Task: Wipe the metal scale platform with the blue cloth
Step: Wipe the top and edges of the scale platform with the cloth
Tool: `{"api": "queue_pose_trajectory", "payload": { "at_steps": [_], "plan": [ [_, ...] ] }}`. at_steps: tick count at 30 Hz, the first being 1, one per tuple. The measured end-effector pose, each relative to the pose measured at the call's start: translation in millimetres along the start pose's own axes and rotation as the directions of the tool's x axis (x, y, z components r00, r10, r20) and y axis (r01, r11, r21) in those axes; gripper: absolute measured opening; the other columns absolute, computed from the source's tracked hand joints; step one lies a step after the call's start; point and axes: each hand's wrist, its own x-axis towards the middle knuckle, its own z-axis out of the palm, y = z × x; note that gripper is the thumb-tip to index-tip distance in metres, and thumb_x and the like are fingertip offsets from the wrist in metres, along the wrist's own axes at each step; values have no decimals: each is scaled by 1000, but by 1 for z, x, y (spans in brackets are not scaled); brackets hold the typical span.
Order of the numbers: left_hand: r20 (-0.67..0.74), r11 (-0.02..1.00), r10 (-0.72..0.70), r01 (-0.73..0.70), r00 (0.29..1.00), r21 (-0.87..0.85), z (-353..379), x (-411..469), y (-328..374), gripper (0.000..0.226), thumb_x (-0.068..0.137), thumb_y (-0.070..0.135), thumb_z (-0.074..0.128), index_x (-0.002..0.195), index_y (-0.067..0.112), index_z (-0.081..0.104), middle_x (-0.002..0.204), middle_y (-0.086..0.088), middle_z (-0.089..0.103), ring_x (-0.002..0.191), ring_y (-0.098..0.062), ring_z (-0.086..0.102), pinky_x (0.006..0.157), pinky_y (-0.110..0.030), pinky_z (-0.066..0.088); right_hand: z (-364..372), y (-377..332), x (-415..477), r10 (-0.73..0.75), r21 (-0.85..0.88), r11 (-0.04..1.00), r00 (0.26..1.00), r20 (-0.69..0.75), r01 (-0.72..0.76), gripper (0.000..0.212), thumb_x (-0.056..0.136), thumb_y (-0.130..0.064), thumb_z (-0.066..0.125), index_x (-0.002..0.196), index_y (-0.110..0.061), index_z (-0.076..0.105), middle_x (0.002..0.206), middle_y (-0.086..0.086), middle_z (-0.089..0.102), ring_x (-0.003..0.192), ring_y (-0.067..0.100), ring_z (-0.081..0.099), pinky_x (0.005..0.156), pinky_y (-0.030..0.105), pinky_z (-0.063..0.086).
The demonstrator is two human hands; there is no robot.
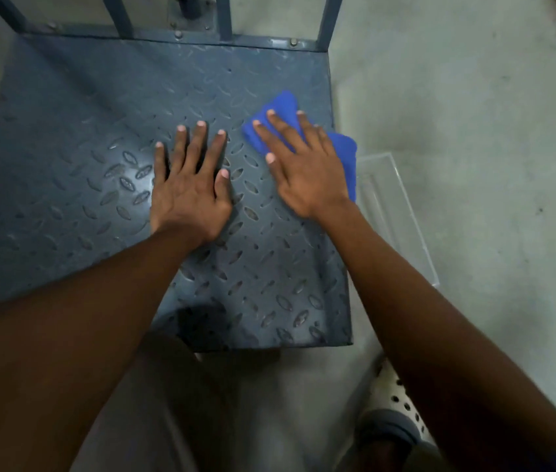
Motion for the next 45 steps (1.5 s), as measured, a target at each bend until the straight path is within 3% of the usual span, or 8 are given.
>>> {"api": "queue_pose_trajectory", "payload": {
  "at_steps": [5, 12, 16, 20, 24, 30, 38, 45],
  "plan": [
    [8, 1000, -16, 16, 1000, 13, -1, 12, -1, 63, 113, 40, 21, 173, 28, 6, 181, -1, -3, 167, -26, -7, 135, -53, -6, 3, 10, 19, 318, 66, 948, 943, -99, -313, 55, 112, -42, 28, 167, -36, 31, 176, -7, 24, 162, 39, 21, 132, 50, 20],
    [-10, 1000, -28, 28, 1000, -2, -1, 31, -1, 63, 113, 41, 20, 173, 27, 7, 181, -1, 0, 168, -25, -5, 135, -53, -5, 4, 34, 55, 234, 34, 972, 972, -31, -233, 66, 106, -52, 10, 169, -36, 22, 178, -4, 17, 164, 38, 14, 134, 54, 11],
    [-6, 999, -31, 32, 999, 8, 0, 38, -1, 66, 111, 43, 18, 173, 25, 8, 181, -1, 0, 168, -24, -6, 135, -55, -4, 4, 14, 81, -146, -47, 988, 987, 74, 150, 55, 114, -48, 20, 168, -41, 20, 177, -11, 17, 165, 33, 8, 133, 52, 8],
    [3, 999, -38, 38, 999, 8, 2, 40, -3, 69, 109, 46, 14, 173, 21, 5, 181, -2, -2, 168, -23, -7, 135, -54, -5, 0, 7, 112, 308, 1, 951, 951, 20, -308, 55, 114, -52, 20, 168, -44, 18, 177, -17, 14, 166, 33, 5, 132, 59, 8],
    [-5, 996, -92, 92, 996, 8, 5, 44, -3, 76, 108, 49, 14, 172, 10, 4, 181, -9, -1, 168, -23, -6, 135, -50, -6, -1, -21, 124, -282, 47, 959, 941, 188, 278, 53, 114, -52, 25, 166, -45, 23, 175, -19, 19, 164, 30, 14, 129, 50, 15],
    [-20, 995, -97, 97, 995, 2, 3, 43, -2, 76, 109, 50, 16, 172, 9, 4, 181, -10, -1, 168, -24, -5, 135, -51, -4, 7, -7, 138, 282, -36, 959, 959, 9, -282, 57, 113, -52, 17, 169, -39, 17, 177, -19, 12, 165, 34, 6, 128, 70, 2],
    [-22, 981, -162, 159, 986, -113, -11, 36, -6, 72, 103, 34, 19, 171, 10, 18, 180, -7, 11, 168, -26, 5, 135, -53, 1, -5, -52, 73, 66, 98, 991, 978, 196, -87, 53, 113, -35, 40, 165, -30, 35, 175, -14, 23, 164, 28, 17, 130, 45, 19],
    [-12, 999, 28, -29, 1000, -19, -13, 7, -45, 75, 106, 56, 16, 172, 23, 17, 181, -2, 11, 168, -24, 6, 134, -54, 1, -5, -51, -27, 81, -83, 993, 994, -77, -88, 55, 109, -35, 43, 155, -5, 49, 177, 8, 21, 165, 33, 15, 129, 53, 27]
  ]
}}
